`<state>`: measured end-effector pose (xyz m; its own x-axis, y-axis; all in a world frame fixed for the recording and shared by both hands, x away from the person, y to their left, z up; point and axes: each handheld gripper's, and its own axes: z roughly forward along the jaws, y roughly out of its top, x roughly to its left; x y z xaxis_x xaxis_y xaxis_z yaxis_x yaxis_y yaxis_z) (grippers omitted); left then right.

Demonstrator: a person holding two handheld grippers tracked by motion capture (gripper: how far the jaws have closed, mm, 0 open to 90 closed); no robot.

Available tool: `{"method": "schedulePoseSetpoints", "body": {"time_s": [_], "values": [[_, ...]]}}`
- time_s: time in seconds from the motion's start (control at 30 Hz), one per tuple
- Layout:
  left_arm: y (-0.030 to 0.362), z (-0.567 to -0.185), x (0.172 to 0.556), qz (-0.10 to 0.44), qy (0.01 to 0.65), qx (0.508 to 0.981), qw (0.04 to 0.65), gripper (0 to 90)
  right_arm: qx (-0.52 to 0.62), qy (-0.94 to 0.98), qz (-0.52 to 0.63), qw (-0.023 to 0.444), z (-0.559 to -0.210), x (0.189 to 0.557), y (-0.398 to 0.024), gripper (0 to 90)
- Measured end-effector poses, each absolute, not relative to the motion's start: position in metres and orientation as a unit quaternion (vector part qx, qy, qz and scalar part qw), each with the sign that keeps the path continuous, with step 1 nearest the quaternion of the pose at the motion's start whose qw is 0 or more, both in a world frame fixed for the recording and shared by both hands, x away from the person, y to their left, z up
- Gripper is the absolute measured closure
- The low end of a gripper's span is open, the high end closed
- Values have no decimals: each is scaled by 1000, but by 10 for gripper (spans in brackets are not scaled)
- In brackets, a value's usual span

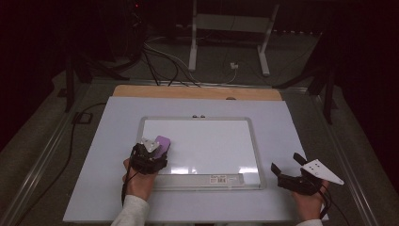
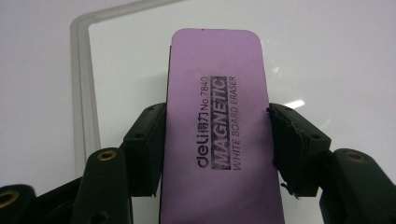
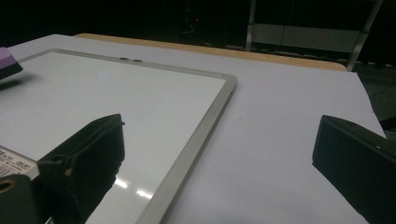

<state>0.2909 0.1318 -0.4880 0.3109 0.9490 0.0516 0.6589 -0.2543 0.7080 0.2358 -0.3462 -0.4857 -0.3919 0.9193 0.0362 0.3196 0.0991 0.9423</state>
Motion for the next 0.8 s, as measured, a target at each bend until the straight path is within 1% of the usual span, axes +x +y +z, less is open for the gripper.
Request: {"method": "schedulePoseSetpoints", "body": {"time_s": [0.43, 0.53, 0.8], "values": [[156, -491, 275, 259, 561, 732, 287, 420, 459, 674, 491, 307, -485, 235, -346, 21], [159, -494, 273, 255, 565, 732, 282, 419, 458, 674, 491, 307, -485, 235, -346, 21], [158, -499, 280, 251, 561, 738, 279, 417, 457, 676, 489, 307, -485, 235, -345, 21]]}}
